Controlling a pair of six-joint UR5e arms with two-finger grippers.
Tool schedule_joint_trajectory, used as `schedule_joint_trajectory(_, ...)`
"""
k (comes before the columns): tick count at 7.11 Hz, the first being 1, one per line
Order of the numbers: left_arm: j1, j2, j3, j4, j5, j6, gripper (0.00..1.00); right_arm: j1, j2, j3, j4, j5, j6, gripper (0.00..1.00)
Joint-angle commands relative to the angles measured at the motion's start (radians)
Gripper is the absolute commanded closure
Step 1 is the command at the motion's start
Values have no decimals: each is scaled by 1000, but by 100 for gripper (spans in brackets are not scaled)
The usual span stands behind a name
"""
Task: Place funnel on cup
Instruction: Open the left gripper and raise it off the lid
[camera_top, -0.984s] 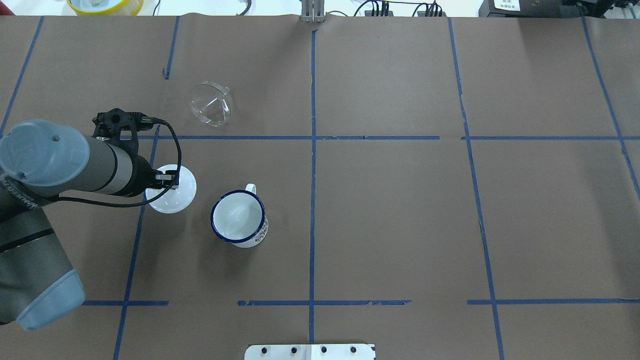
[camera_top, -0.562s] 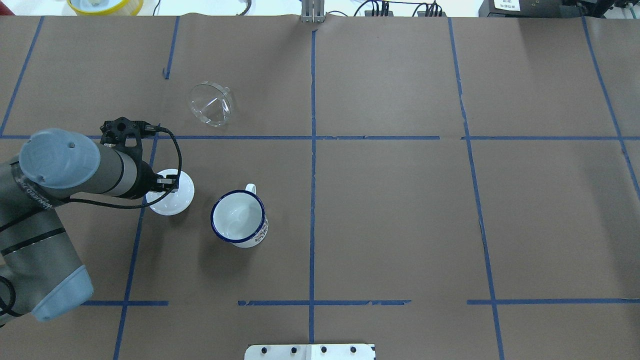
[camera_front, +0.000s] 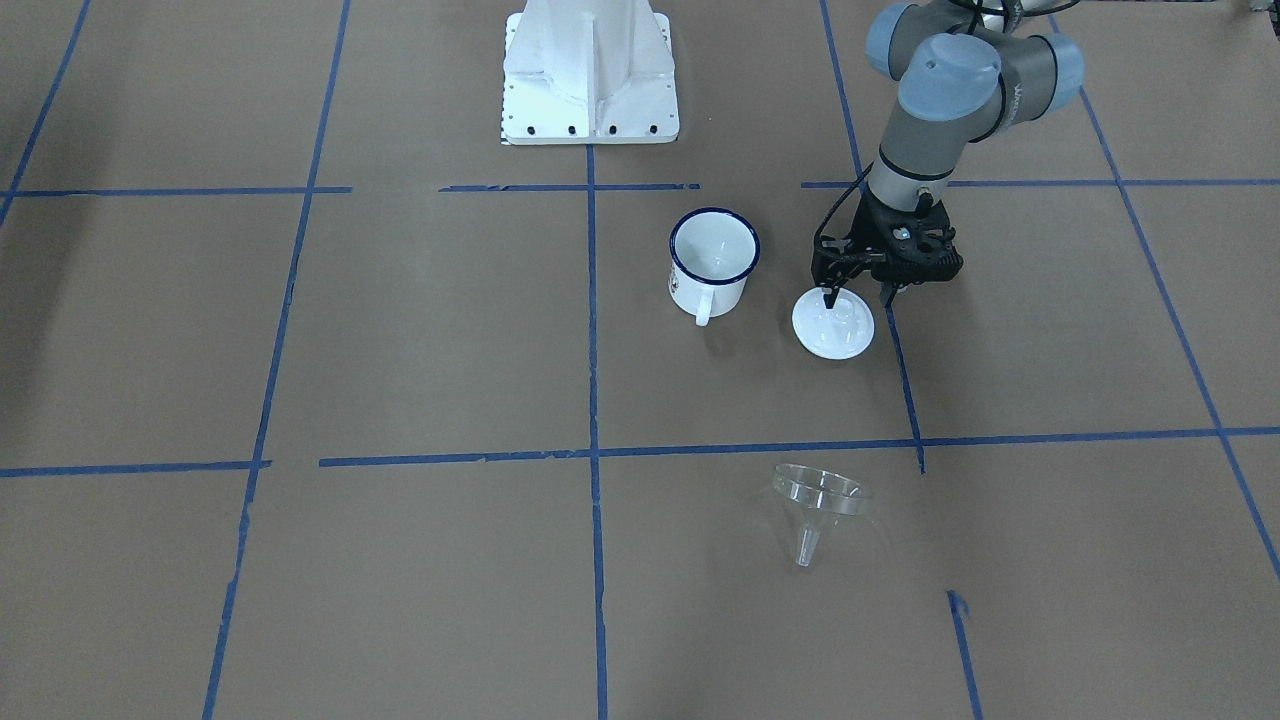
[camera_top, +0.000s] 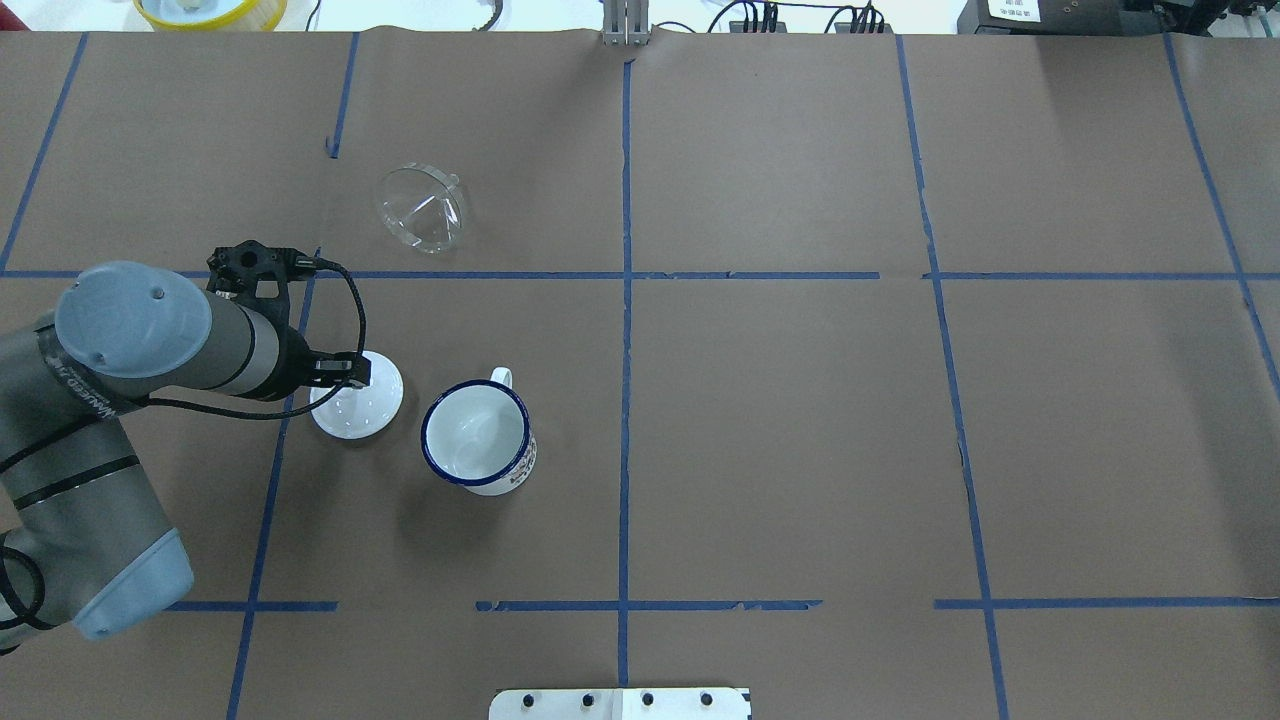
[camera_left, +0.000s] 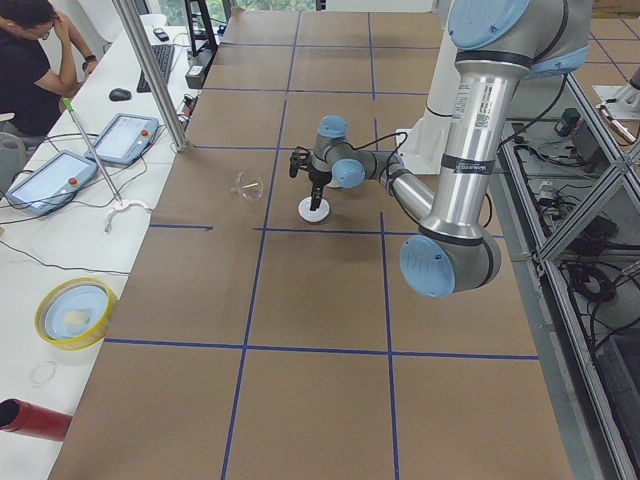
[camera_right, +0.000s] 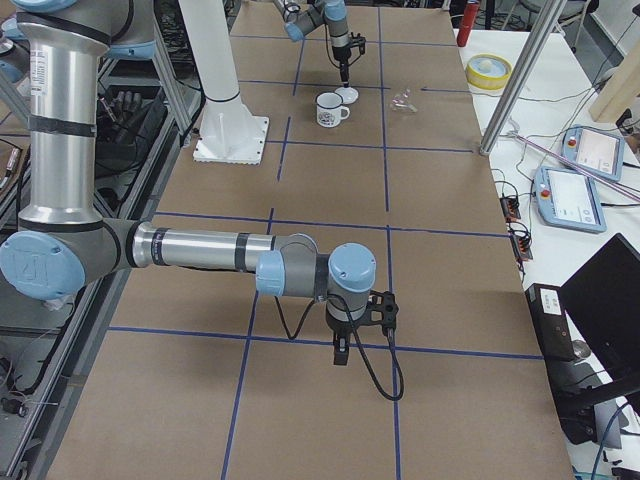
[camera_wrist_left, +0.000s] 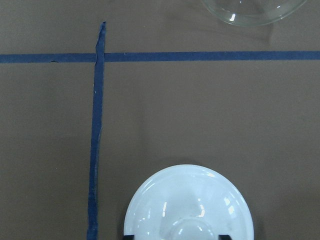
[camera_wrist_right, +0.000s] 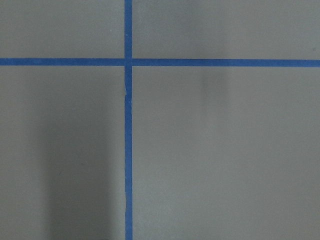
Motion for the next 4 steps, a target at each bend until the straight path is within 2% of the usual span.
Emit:
schedule_joint_trajectory(1,-13,-28,-10,9,3,-2,1,0,0,0,0,0,0,0)
schedule_joint_trajectory(2,-63,-62,-9,12,-2,-33,0,0,0,0,0,0,0,0)
schedule_joint_trajectory(4,-118,-156,11,10,-2,-309,0,0,0,0,0,0,0,0)
